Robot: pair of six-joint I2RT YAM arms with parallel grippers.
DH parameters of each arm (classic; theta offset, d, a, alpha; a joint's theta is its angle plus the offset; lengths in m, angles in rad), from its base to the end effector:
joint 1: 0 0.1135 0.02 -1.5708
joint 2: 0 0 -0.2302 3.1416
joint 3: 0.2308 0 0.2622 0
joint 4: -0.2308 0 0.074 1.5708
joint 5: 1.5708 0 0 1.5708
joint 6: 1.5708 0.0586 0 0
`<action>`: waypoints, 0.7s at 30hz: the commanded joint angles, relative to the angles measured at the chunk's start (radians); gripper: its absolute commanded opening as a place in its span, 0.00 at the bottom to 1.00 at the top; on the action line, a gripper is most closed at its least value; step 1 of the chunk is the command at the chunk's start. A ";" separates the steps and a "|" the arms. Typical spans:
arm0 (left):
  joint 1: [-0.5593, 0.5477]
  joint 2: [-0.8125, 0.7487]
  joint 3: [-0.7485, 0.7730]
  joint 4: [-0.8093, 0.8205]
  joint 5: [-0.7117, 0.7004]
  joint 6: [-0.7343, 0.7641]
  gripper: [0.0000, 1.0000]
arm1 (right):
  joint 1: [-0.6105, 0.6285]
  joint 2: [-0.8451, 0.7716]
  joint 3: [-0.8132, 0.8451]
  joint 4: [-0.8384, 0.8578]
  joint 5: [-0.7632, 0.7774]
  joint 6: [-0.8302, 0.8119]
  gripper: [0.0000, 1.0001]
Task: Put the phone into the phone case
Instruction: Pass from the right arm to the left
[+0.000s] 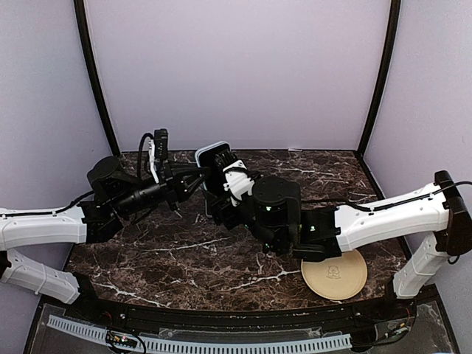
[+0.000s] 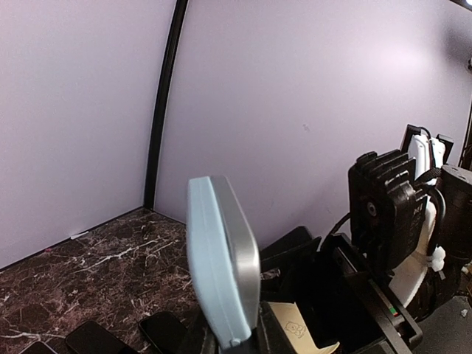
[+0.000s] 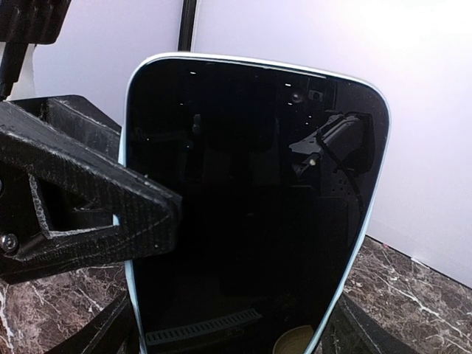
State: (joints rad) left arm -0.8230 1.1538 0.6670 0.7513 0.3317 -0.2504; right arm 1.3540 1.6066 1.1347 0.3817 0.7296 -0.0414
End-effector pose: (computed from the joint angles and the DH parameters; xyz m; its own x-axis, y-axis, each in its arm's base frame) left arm 0.1936 -0.2368 0.2914 -0.0525 -0.2879 -0.9562 0.9227 0.3521 -0.1567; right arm 0.1242 0.3823 0.2703 0.0049 -0.1214 -0.9926 -0.5855 0.8043 -0.1012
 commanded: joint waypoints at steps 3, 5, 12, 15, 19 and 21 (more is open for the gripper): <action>-0.001 -0.009 0.024 -0.046 -0.002 0.073 0.00 | 0.008 -0.056 0.006 0.072 -0.038 -0.014 0.54; -0.001 -0.022 0.021 -0.050 -0.002 0.102 0.00 | 0.005 -0.080 -0.003 0.031 -0.070 -0.012 0.77; -0.001 -0.077 0.073 -0.191 0.109 0.337 0.00 | -0.070 -0.260 -0.029 -0.311 -0.388 0.009 0.99; 0.000 -0.092 0.097 -0.333 0.183 0.458 0.00 | -0.118 -0.339 -0.004 -0.517 -0.666 -0.030 0.99; -0.003 -0.100 0.101 -0.385 0.299 0.522 0.00 | -0.134 -0.353 0.131 -0.746 -0.844 -0.120 0.98; -0.004 -0.102 0.104 -0.393 0.336 0.525 0.00 | -0.135 -0.318 0.210 -0.829 -0.873 -0.162 0.96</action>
State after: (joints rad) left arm -0.8230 1.0908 0.7200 0.3771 0.5289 0.1783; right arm 1.2186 1.2491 1.2266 -0.2157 0.0742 -0.1081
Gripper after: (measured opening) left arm 0.129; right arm 0.971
